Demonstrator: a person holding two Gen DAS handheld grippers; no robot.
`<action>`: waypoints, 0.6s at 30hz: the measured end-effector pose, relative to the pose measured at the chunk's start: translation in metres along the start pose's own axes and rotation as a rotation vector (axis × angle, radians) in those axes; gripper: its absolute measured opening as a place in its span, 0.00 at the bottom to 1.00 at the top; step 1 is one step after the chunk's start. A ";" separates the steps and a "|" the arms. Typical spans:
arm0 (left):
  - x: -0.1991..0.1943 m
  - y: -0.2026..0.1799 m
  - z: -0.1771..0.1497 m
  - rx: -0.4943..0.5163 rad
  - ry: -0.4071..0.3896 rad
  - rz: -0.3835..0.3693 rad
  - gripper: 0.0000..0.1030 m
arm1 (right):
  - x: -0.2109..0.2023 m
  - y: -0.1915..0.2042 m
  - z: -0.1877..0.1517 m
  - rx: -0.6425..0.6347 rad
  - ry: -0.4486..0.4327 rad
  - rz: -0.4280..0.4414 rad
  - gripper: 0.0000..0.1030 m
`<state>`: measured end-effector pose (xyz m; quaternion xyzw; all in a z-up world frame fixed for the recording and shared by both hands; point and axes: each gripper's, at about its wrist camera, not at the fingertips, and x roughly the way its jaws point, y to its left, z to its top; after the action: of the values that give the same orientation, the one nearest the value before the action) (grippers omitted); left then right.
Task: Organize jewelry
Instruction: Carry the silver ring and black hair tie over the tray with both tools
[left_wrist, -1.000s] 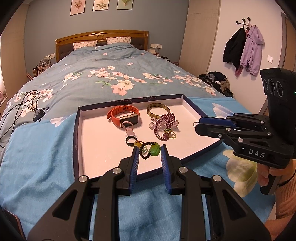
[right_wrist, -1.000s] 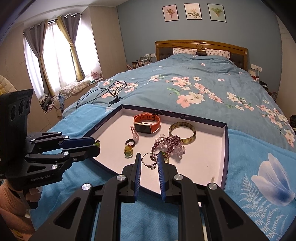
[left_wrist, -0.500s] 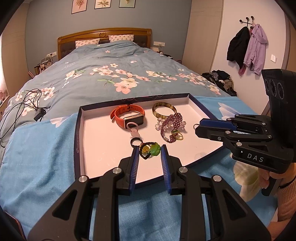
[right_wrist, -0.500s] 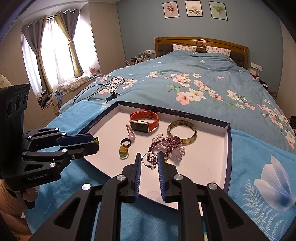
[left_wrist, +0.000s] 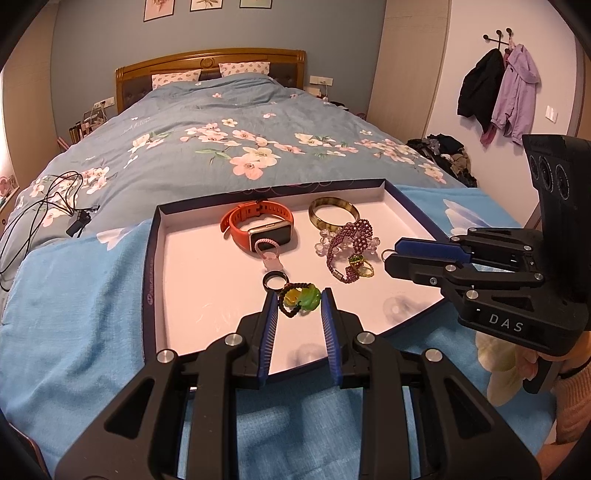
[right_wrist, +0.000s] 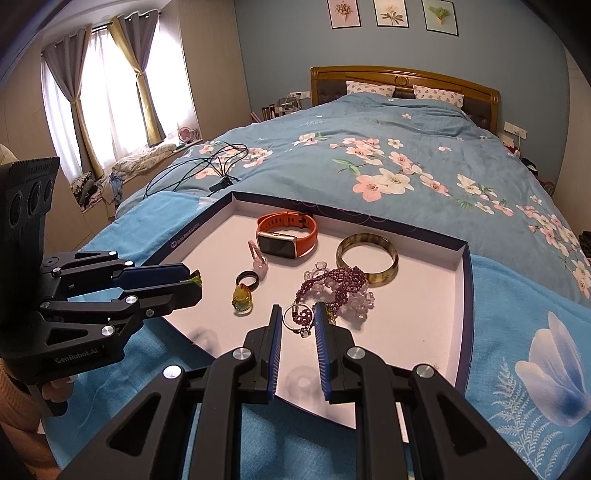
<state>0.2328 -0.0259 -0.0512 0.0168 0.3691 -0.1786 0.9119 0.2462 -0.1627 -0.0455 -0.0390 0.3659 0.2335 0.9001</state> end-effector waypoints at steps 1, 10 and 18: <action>0.001 0.000 0.000 0.001 0.001 0.002 0.24 | 0.001 0.000 0.000 0.001 0.001 0.000 0.15; 0.005 0.000 0.001 -0.002 0.007 0.005 0.24 | 0.007 -0.003 0.000 0.000 0.011 -0.005 0.15; 0.011 0.002 0.002 -0.003 0.016 0.008 0.24 | 0.014 -0.003 0.000 -0.002 0.024 -0.013 0.15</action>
<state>0.2422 -0.0283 -0.0571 0.0183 0.3763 -0.1745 0.9097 0.2560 -0.1597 -0.0550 -0.0452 0.3762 0.2273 0.8971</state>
